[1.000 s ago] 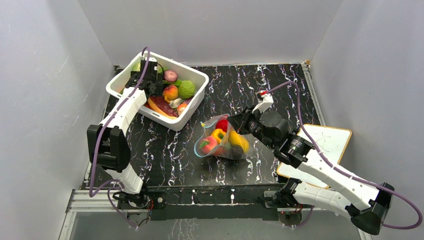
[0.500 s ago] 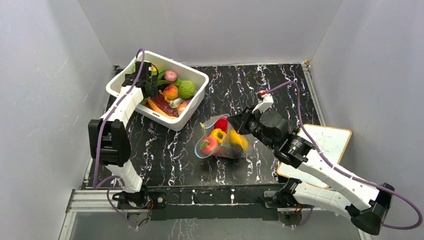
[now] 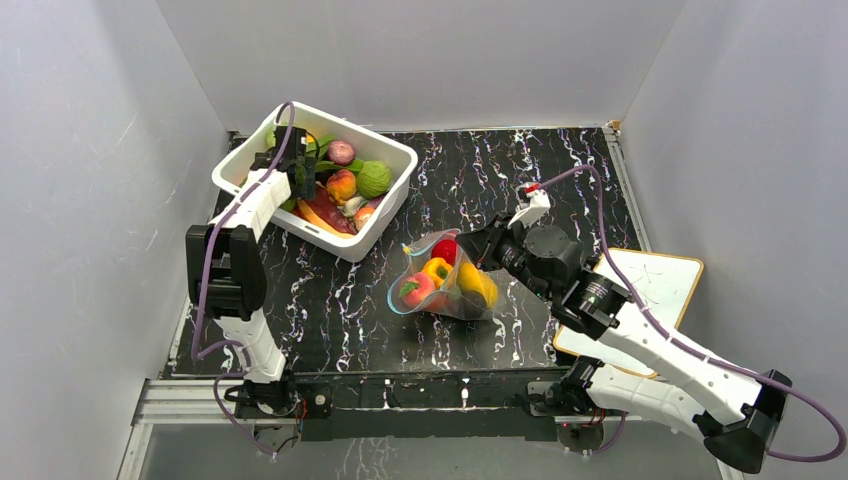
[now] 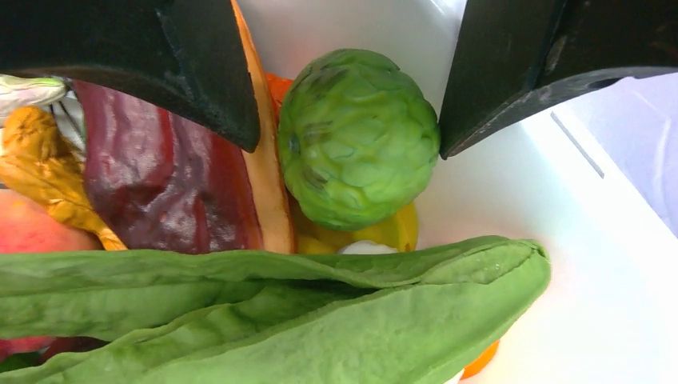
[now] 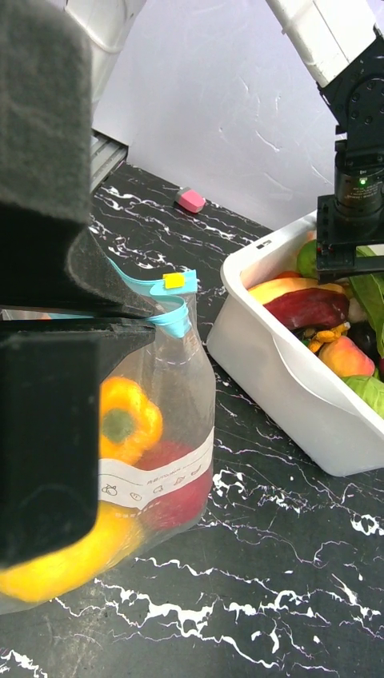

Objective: Place the food in the zip-top bag and seal the zipper
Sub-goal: Pick up the fake fruit from the bin, then place the fake fruit in the zipper food storage bag.

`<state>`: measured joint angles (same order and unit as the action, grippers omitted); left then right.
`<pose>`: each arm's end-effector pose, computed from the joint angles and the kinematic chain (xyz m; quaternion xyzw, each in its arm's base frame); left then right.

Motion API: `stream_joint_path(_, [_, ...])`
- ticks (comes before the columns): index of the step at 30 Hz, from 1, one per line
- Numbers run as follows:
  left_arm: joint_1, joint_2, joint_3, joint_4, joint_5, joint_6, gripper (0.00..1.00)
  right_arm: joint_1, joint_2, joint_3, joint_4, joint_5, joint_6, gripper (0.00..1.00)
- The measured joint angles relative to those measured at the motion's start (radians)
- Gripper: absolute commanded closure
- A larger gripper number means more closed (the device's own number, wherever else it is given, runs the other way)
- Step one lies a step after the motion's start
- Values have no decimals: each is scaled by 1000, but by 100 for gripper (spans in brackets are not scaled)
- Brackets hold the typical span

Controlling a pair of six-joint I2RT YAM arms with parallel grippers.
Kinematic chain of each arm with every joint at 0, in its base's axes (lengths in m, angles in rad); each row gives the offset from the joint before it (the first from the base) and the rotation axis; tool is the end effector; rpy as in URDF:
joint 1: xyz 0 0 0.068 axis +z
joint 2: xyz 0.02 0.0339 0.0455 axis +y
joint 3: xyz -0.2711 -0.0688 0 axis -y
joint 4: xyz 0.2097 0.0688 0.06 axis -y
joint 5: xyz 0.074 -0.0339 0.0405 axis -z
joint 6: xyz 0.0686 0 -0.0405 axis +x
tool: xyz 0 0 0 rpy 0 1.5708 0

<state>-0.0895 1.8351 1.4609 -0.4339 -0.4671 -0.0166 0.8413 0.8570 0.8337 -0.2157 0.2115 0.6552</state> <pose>0.4025 -0.0051 0.2566 -0.0532 0.9055 0.1953 0.3729 0.1378 0.1325 0.3401 -0.0077 0.7846 0.3571 0.5067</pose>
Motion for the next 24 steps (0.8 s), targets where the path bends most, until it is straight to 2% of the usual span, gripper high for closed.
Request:
stream_joint_path(3, [2, 2, 3, -1, -6, 1, 38, 0, -5, 0, 0, 1, 0, 100])
stream_joint_path(10, [8, -27, 6, -31, 34, -11, 47, 0, -11, 0, 1, 2, 1, 100])
stream_joint_path(19, [7, -252, 2, -103, 230, -89, 48, 0, 16, -13, 8, 4, 19, 100])
stream_joint_path(24, [7, -362, -64, -115, 383, -136, 47, 0, 20, -7, 2, 27, 19, 100])
